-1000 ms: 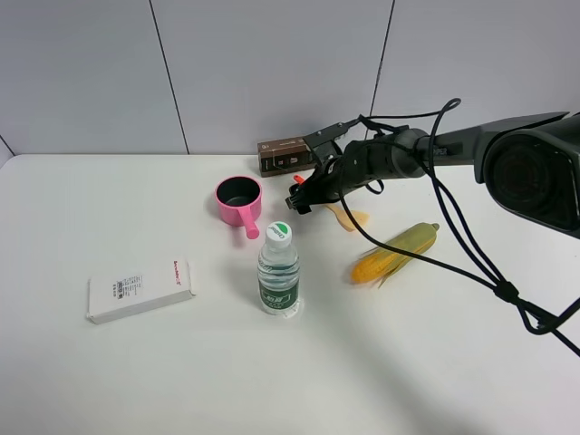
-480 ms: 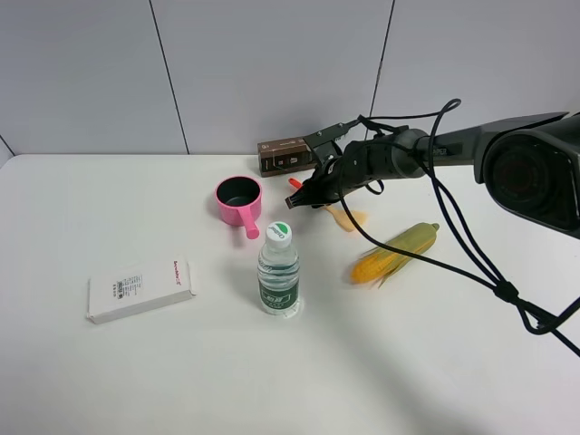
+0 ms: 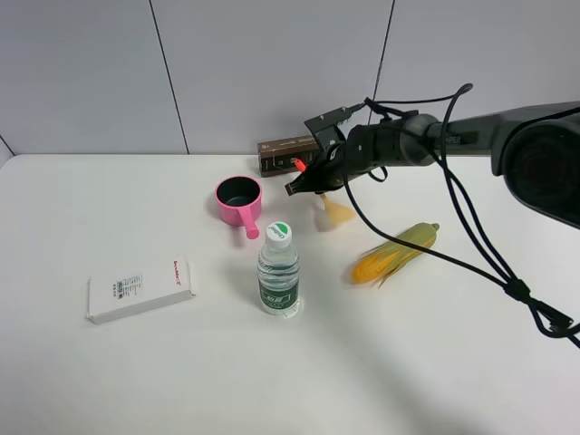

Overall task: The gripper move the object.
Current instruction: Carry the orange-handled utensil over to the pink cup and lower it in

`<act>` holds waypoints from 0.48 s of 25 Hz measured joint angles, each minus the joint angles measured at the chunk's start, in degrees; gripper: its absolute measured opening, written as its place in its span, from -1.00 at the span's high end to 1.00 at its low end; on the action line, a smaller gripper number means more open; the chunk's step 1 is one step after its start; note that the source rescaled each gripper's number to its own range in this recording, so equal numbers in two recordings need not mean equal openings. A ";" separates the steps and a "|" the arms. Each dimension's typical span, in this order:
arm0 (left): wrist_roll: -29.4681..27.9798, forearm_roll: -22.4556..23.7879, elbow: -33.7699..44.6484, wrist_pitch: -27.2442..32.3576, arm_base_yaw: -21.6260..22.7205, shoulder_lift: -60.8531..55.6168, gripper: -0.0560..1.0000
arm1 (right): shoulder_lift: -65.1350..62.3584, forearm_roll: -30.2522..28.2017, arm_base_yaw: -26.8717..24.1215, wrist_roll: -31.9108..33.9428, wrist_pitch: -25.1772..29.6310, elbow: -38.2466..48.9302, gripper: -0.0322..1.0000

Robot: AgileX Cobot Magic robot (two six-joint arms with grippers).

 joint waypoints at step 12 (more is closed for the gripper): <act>0.00 -0.01 0.00 0.00 0.00 0.00 -1.00 | -15.47 0.00 3.46 -6.25 4.25 0.00 0.94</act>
